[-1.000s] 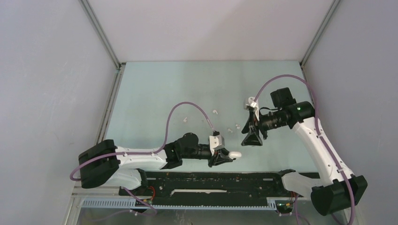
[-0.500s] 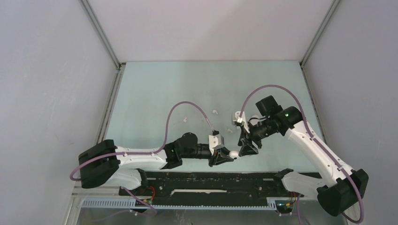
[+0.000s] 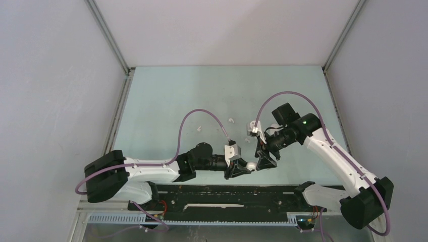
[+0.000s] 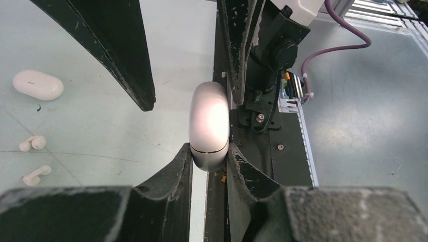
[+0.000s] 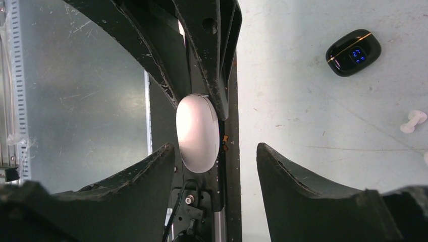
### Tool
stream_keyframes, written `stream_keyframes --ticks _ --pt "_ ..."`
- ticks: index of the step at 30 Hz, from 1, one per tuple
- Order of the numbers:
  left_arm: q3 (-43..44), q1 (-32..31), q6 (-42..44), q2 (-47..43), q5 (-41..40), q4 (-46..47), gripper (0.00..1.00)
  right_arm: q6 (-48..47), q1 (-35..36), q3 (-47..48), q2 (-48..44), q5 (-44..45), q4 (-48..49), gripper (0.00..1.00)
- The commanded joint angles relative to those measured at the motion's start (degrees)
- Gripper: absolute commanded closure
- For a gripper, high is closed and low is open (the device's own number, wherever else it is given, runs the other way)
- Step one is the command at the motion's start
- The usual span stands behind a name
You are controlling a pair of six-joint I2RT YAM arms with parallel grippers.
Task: Insert the wireless bluetooth earbuds into the charging case
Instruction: Open the charging case.
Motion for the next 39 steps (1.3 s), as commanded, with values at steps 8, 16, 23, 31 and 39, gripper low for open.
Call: stream_keyframes --ticks 8,16,23,31,39 --pt "1.87 -0.26 -1.26 -0.64 0.83 5.21 1.0 1.76 0.59 -1.37 -0.51 2.04 2.97 0.37" --pt "1.69 -0.43 1.09 -0.67 0.76 3.48 1.0 2.36 -4.22 0.7 1.57 -3.75 2.08 0.37" --pt "1.38 -0.43 1.43 -0.79 0.8 3.82 1.0 0.1 -7.34 3.19 5.32 -8.91 -2.15 0.36" --pt "1.03 -0.43 1.34 -0.82 0.4 3.54 1.0 -0.96 -7.8 3.52 5.57 -9.69 -3.13 0.36" --pt "1.47 -0.35 0.63 -0.25 -0.88 3.03 1.0 -11.43 -11.95 10.82 3.44 -16.36 -15.52 0.29"
